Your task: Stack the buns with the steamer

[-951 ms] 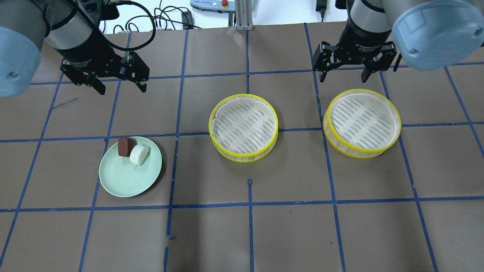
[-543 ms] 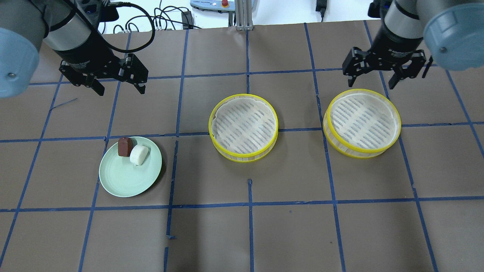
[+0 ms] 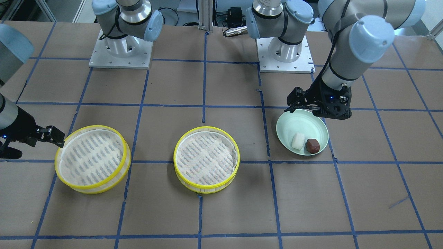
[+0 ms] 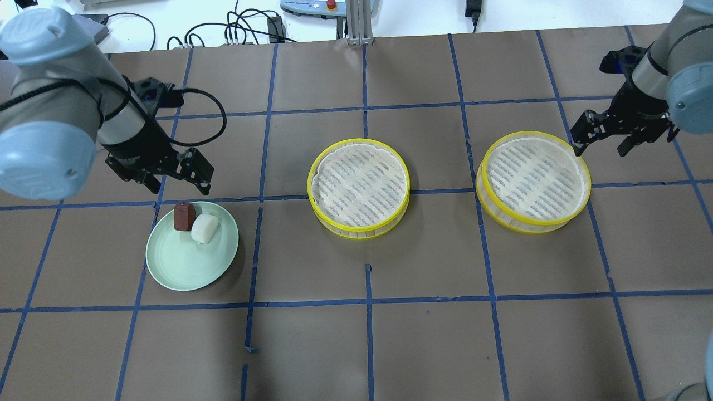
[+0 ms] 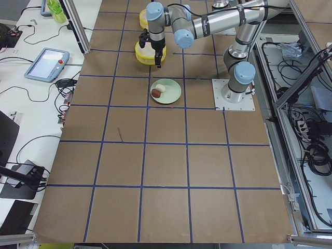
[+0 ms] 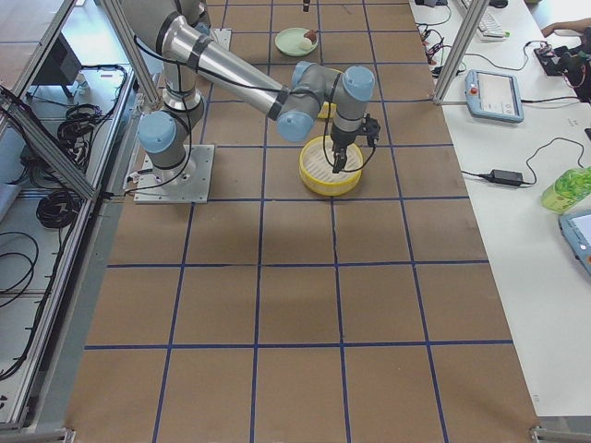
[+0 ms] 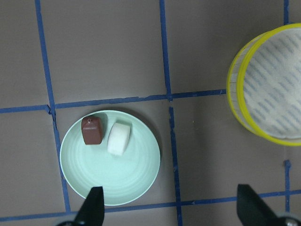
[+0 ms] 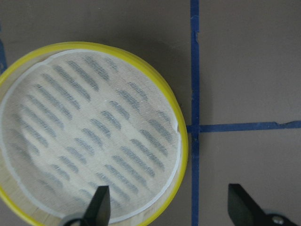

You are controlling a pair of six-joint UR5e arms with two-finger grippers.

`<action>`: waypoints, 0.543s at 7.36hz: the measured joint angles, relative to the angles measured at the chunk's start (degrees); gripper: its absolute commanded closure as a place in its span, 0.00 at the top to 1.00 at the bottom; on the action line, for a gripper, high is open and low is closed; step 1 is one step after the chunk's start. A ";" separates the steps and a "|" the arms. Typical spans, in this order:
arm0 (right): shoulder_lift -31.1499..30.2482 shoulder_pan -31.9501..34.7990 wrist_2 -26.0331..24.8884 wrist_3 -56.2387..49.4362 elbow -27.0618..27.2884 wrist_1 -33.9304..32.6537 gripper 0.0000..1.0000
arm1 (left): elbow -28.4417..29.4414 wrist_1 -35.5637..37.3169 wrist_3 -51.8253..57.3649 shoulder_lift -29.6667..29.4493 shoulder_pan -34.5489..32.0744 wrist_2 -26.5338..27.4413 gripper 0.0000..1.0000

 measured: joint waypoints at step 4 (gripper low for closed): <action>4.90 -0.99 0.41 -2.13 4.69 -10.45 0.11 | -5.86 4.79 0.26 -7.59 0.66 1.78 0.87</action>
